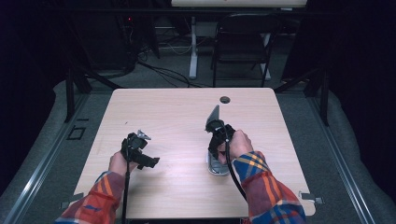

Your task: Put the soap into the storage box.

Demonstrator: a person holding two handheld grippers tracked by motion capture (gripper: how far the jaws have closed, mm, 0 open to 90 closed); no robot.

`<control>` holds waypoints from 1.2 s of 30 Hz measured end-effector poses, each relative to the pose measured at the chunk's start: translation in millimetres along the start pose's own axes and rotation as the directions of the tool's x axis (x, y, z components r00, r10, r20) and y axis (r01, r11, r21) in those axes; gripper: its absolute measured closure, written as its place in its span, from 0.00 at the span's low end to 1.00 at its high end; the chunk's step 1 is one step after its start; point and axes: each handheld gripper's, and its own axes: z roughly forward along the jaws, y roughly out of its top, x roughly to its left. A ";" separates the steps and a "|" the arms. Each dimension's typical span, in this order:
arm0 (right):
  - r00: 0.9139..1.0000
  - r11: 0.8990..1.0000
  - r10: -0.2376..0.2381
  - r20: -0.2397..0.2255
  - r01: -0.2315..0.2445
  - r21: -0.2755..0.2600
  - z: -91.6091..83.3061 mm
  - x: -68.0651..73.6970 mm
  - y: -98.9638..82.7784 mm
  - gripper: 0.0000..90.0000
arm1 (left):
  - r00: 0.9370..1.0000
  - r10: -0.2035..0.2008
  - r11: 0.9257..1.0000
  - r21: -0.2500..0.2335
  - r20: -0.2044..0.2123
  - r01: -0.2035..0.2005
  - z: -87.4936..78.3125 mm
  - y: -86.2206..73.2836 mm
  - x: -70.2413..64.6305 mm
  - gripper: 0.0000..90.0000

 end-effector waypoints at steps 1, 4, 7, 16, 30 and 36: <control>1.000 1.000 0.001 0.000 -0.001 -0.003 0.2 -0.3 0.1 0.41 | 1.000 0.000 1.000 0.000 0.000 0.000 0.1 0.0 0.0 0.00; 1.000 1.000 0.005 -0.002 -0.005 -0.003 0.2 -0.5 0.0 0.41 | 1.000 0.000 1.000 0.000 0.001 0.000 0.2 0.0 -0.1 0.00; 0.999 0.999 0.030 -0.016 -0.030 -0.011 1.9 -0.2 -1.3 0.41 | 1.000 0.000 1.000 0.001 0.000 0.000 0.3 0.0 -0.1 0.00; 0.999 1.000 0.030 -0.020 -0.030 -0.001 0.5 -2.7 -2.9 0.40 | 1.000 0.000 1.000 0.002 0.000 0.000 0.4 0.0 0.0 0.00; 0.997 0.995 0.014 -0.079 -0.022 -0.101 -16.4 -12.2 -19.9 0.45 | 1.000 0.000 1.000 0.006 -0.001 0.000 0.8 0.2 -0.6 0.00; 0.998 0.989 -0.010 -0.064 0.000 -0.150 -26.2 -21.6 -30.9 0.45 | 1.000 0.002 1.000 0.006 0.000 -0.002 0.7 0.1 -0.5 0.00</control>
